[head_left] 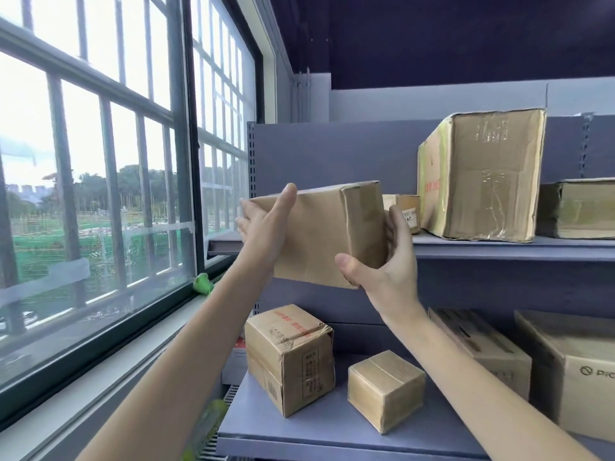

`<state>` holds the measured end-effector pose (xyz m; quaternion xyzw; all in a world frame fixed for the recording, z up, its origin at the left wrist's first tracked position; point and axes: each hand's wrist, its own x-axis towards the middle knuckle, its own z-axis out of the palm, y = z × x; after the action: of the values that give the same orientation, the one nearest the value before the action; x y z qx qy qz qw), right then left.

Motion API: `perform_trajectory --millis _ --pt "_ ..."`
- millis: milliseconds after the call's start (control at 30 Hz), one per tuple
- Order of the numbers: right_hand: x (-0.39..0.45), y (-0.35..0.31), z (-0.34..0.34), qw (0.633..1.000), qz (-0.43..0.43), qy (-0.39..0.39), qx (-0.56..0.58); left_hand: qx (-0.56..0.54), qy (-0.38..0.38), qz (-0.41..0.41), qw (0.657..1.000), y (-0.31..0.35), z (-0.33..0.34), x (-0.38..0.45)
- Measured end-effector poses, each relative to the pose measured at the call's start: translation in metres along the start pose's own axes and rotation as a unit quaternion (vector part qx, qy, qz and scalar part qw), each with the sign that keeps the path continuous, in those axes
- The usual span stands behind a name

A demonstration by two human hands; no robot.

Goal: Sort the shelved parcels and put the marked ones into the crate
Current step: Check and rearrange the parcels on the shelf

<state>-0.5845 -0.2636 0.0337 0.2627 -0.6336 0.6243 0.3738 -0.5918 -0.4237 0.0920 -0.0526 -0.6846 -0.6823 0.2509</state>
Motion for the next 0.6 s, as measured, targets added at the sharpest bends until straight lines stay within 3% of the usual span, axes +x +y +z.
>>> perform_trajectory --millis 200,267,333,400,500,600 --pt "-0.009 -0.009 0.005 0.977 -0.161 -0.007 -0.137 -0.138 -0.021 -0.009 0.990 0.013 -0.005 -0.006" --pt "-0.011 -0.006 0.006 0.972 -0.171 -0.026 -0.157 -0.156 -0.049 -0.012 0.986 0.014 -0.005 -0.013" --pt "-0.014 -0.008 0.006 0.985 -0.123 -0.063 -0.103 -0.197 -0.064 0.014 0.978 0.013 -0.002 -0.021" --pt "-0.015 -0.010 0.008 0.994 -0.037 -0.098 0.021 -0.199 -0.070 0.039 0.977 0.009 0.001 -0.028" --pt "-0.006 -0.012 0.006 0.978 0.075 -0.103 0.166 -0.152 -0.092 0.070 0.982 0.000 0.005 -0.035" --pt "0.003 -0.017 0.002 0.962 0.126 -0.108 0.215 -0.133 -0.106 0.117 0.979 -0.008 0.007 -0.039"
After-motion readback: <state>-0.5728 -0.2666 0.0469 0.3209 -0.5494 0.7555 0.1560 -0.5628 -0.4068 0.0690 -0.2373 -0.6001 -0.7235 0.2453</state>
